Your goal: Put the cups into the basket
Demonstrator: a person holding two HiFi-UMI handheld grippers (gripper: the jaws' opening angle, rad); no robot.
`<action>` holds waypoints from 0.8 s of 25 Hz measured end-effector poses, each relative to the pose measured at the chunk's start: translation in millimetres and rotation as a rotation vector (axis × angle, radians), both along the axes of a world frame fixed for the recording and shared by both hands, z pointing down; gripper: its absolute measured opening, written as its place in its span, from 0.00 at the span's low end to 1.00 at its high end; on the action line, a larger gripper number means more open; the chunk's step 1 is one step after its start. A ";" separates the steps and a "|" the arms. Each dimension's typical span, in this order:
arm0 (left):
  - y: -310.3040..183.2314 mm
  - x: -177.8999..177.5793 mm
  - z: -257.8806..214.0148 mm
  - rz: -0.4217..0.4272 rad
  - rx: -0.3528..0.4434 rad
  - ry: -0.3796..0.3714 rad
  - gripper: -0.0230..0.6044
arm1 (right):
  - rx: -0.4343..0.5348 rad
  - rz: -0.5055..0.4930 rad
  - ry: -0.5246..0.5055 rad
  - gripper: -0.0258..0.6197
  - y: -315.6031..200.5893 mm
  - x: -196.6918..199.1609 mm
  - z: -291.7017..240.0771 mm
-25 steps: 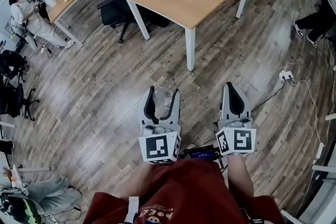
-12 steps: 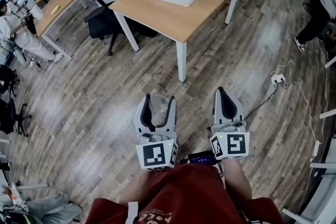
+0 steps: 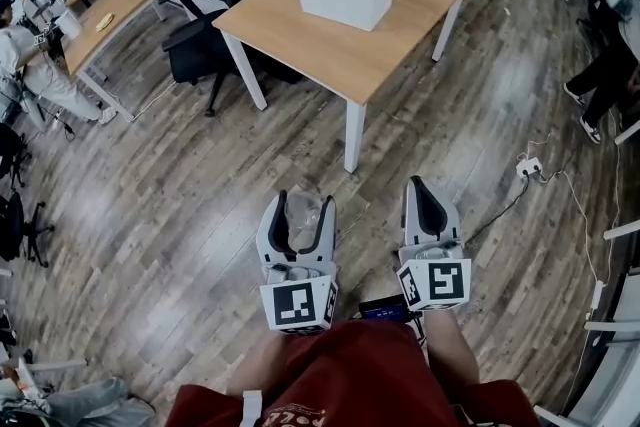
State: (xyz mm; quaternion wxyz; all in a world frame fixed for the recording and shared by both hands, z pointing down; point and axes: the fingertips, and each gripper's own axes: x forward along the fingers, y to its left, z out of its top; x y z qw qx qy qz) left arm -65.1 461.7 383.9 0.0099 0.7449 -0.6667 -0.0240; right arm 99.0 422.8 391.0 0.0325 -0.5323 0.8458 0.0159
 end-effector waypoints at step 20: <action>-84.7 -90.5 -1.3 0.113 -0.001 0.039 0.50 | 0.014 0.102 0.083 0.06 -61.8 -89.5 -21.9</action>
